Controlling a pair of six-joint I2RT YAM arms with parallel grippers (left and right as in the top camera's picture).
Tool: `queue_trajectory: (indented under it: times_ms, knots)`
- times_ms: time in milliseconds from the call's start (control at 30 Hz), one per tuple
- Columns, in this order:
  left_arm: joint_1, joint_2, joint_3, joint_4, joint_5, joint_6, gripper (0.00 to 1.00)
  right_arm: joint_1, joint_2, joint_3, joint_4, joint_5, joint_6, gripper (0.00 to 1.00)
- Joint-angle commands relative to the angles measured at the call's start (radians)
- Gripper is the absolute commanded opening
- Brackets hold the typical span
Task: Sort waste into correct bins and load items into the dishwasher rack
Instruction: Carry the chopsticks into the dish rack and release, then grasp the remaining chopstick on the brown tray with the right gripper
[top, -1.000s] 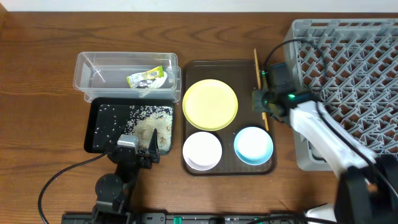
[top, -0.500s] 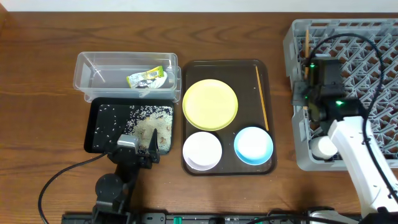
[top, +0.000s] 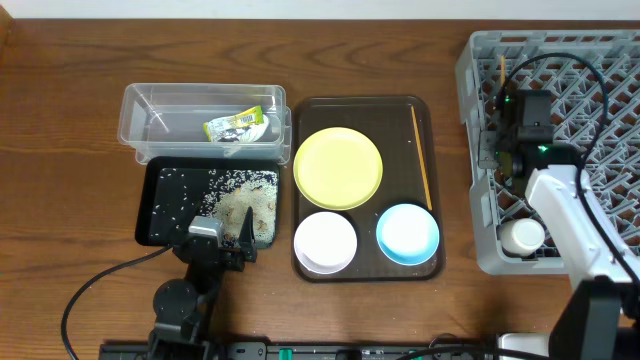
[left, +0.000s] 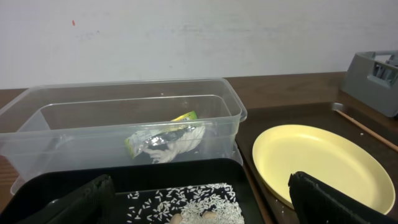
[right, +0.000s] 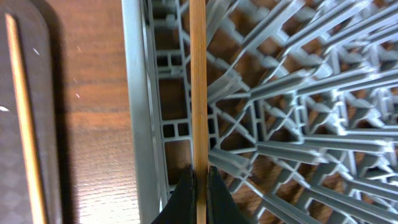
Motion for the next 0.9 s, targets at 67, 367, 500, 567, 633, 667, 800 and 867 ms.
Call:
queue_trajectory:
  times_ms: [67,367,500,567,633,667,800,867]
  knots:
    - [0.005,-0.001,-0.014,-0.037,0.014,0.006,0.91,-0.001,-0.005,0.011,0.013,0.018,-0.014,0.18]
    - [0.005,-0.001,-0.014,-0.037,0.014,0.006,0.91,0.051,-0.204,0.016,-0.021,-0.396,0.012,0.42]
    - [0.005,-0.001,-0.014,-0.037,0.014,0.006,0.91,0.137,-0.223,0.016,-0.025,-0.481,0.059,0.41]
    - [0.005,-0.001,-0.014,-0.037,0.014,0.006,0.91,0.193,-0.205,0.013,-0.031,-0.449,0.061,0.44]
    - [0.005,-0.001,-0.014,-0.037,0.014,0.006,0.91,0.246,-0.170,0.012,-0.034,-0.364,0.076,0.47]
    - [0.005,-0.001,-0.014,-0.037,0.014,0.006,0.91,0.269,-0.145,0.012,-0.032,-0.301,0.095,0.47]
    - [0.005,-0.001,-0.014,-0.037,0.014,0.006,0.91,0.321,-0.023,0.012,-0.011,-0.101,0.195,0.51]
    - [0.005,-0.001,-0.014,-0.037,0.014,0.006,0.91,0.322,0.047,0.012,0.025,-0.092,0.204,0.50]
